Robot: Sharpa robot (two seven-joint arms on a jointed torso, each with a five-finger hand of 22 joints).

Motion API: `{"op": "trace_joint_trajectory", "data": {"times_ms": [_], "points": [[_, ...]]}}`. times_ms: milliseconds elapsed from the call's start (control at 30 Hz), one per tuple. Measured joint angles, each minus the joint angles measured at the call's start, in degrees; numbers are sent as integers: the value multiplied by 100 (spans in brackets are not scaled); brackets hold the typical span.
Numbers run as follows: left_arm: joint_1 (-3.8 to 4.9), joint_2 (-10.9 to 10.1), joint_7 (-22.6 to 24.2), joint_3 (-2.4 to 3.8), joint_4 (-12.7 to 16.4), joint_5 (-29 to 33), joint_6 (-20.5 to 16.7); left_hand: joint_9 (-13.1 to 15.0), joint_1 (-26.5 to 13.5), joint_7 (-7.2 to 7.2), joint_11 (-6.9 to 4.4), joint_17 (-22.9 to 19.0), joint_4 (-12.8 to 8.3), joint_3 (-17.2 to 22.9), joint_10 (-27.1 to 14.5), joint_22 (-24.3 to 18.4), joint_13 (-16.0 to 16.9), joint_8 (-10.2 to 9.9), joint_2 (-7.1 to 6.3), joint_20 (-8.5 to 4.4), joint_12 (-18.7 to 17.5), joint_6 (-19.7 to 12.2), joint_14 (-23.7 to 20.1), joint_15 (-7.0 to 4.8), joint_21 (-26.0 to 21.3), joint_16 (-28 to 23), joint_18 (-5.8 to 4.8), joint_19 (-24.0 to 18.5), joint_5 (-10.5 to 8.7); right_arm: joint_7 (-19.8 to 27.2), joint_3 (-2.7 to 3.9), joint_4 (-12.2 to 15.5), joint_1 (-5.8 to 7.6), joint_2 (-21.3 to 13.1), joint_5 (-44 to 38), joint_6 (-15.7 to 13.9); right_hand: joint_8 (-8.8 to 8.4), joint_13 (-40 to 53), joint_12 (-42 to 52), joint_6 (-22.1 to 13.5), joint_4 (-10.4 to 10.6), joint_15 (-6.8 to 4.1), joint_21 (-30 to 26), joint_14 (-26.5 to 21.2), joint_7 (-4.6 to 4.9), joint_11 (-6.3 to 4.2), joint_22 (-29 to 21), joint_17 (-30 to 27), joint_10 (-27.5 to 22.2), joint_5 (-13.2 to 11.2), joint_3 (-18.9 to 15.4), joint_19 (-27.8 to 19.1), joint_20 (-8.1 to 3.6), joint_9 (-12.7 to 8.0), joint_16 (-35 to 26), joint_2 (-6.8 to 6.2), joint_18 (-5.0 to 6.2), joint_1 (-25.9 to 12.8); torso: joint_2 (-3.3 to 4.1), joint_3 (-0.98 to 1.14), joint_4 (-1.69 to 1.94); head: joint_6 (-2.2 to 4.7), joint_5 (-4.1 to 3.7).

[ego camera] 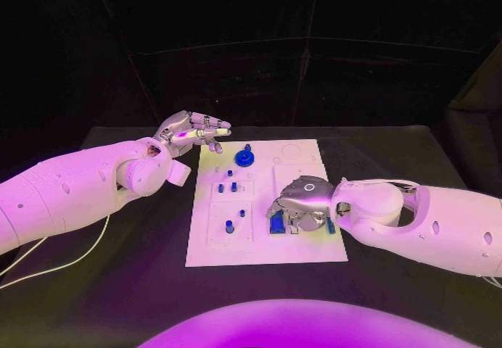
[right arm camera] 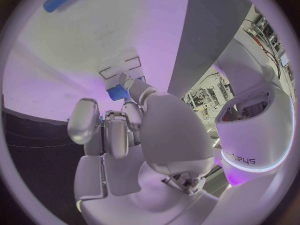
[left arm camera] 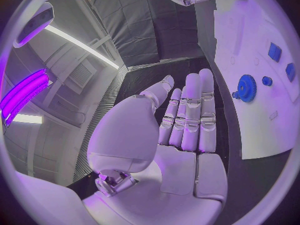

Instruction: Assemble the parts on the task board

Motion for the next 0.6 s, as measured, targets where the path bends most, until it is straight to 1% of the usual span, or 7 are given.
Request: {"op": "trace_joint_trajectory", "data": {"times_ms": [233, 300, 333, 467, 533, 600], "points": [[-3, 4, 0, 0, -7, 0, 0, 0, 0, 0, 0, 0, 0, 0, 0, 1, 0, 0, 0, 0, 0, 0, 0, 0, 0, 0, 0, 0, 0, -43, 1, 87, 0, -123, -27, -51, 6, 10, 0, -10, -42, 0, 0, 0, -10, 0, 9, 0, 0, 21, 42, 0, 0, 5, 0, -13, 0, 34, -1, 1, -1, 9, -13], [-5, 4, 0, -1, -9, 0, 0, 0, 0, 0, 0, 0, 0, 0, 0, 1, 0, 0, 0, 0, 0, 0, 0, 0, 0, 0, 0, 0, 0, -46, 2, 124, 0, -165, -33, -98, 22, 20, 0, -9, -42, 0, 0, 0, -9, -1, 21, 0, 2, 23, 42, 20, -20, 20, 0, 10, 0, 55, -1, 1, -1, 12, -18], [-5, 4, -1, -1, -10, 0, 0, 0, 0, 0, 0, 0, 0, 0, 0, 1, 0, 0, 0, 0, 0, 0, 0, 0, 0, 0, 0, 0, 0, -47, 2, 142, 0, -185, -34, -130, 23, 21, 0, -9, -50, 0, 0, 0, -9, -21, 28, 0, 21, 23, 50, 20, -20, 23, 0, 16, 0, 62, -1, 2, -2, 12, -19], [-12, 5, -1, -1, -13, 0, 0, 0, 0, 0, 0, 1, -16, -16, 0, 1, 0, 0, 0, 0, 23, 0, -21, 21, 0, 0, 0, 0, 0, -42, 2, 237, 0, -272, -1, -373, 23, 33, 13, -8, -59, 0, 0, 0, -9, -20, 65, -1, 21, 23, 59, 25, -25, 17, 0, 16, 0, 62, 1, 2, -2, 16, -24], [-15, 6, -1, -1, -14, 0, 0, 0, 0, 0, 0, 1, -16, -16, 0, 1, 0, 0, 0, 0, 23, 0, -21, 21, 0, 0, 0, 0, 0, -33, 2, 276, 0, -309, 68, -510, 38, 39, 30, 26, -59, 0, 0, 0, 25, -20, 72, -1, 21, 23, 59, 40, -40, 17, 0, 16, 0, 61, 1, 2, -2, 16, -30], [-16, 7, -1, -1, -14, 0, 1, 0, 0, 0, 0, 1, -16, -16, 0, 1, 0, 0, 0, 0, 23, 0, -20, 21, 0, 0, 0, 0, 0, -27, 2, 311, 0, -359, 209, -669, 90, 47, 38, 104, -4, 0, 0, 0, 102, 15, 91, 0, 56, 23, 57, 40, -40, 28, 0, -10, 0, 29, 1, 2, -2, 20, -40]]}}
